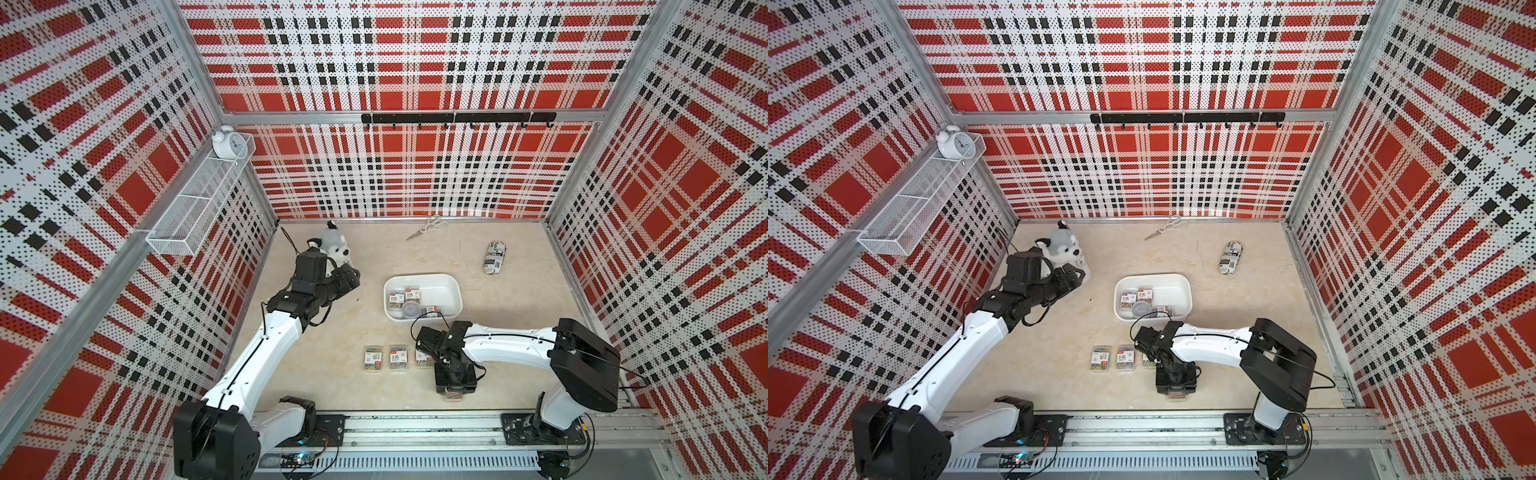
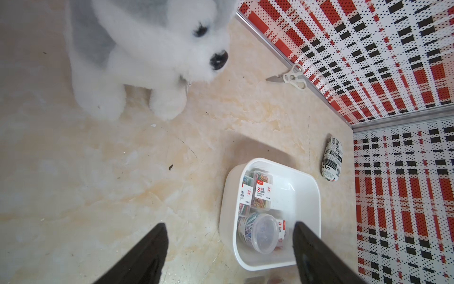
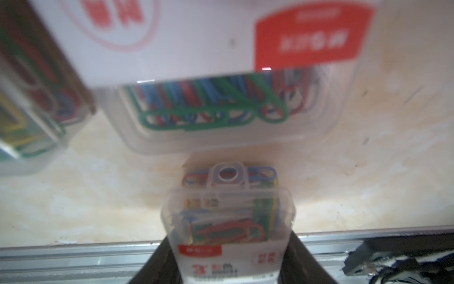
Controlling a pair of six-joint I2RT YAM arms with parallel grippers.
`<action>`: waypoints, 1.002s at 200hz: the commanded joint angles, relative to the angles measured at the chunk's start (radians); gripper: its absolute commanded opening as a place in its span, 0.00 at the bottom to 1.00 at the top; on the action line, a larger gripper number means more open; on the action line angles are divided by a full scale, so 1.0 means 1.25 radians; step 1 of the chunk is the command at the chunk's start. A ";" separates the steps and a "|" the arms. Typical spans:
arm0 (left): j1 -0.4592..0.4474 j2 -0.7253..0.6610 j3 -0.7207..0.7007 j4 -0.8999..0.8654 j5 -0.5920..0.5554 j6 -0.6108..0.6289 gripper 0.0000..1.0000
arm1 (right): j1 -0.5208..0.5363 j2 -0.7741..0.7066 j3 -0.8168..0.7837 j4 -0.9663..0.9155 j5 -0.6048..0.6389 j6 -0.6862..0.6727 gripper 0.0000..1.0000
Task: Take the paper clips out of the storage box
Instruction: Place the boxed paper clips at the center of the board.
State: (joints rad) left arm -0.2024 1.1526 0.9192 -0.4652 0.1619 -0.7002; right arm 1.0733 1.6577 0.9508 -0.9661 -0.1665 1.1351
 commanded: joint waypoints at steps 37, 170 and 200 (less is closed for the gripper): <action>0.006 0.003 0.004 -0.009 0.006 0.016 0.82 | -0.007 0.030 0.017 -0.002 -0.003 -0.020 0.58; -0.005 0.023 0.017 -0.007 0.005 0.018 0.82 | -0.015 0.047 0.032 -0.018 0.000 -0.032 0.64; -0.005 0.027 0.019 -0.007 0.004 0.018 0.82 | -0.015 0.051 0.037 -0.020 -0.001 -0.036 0.64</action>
State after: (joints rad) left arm -0.2043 1.1790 0.9192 -0.4652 0.1619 -0.6933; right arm 1.0588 1.7039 0.9741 -0.9783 -0.1757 1.0954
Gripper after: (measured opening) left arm 0.818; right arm 0.640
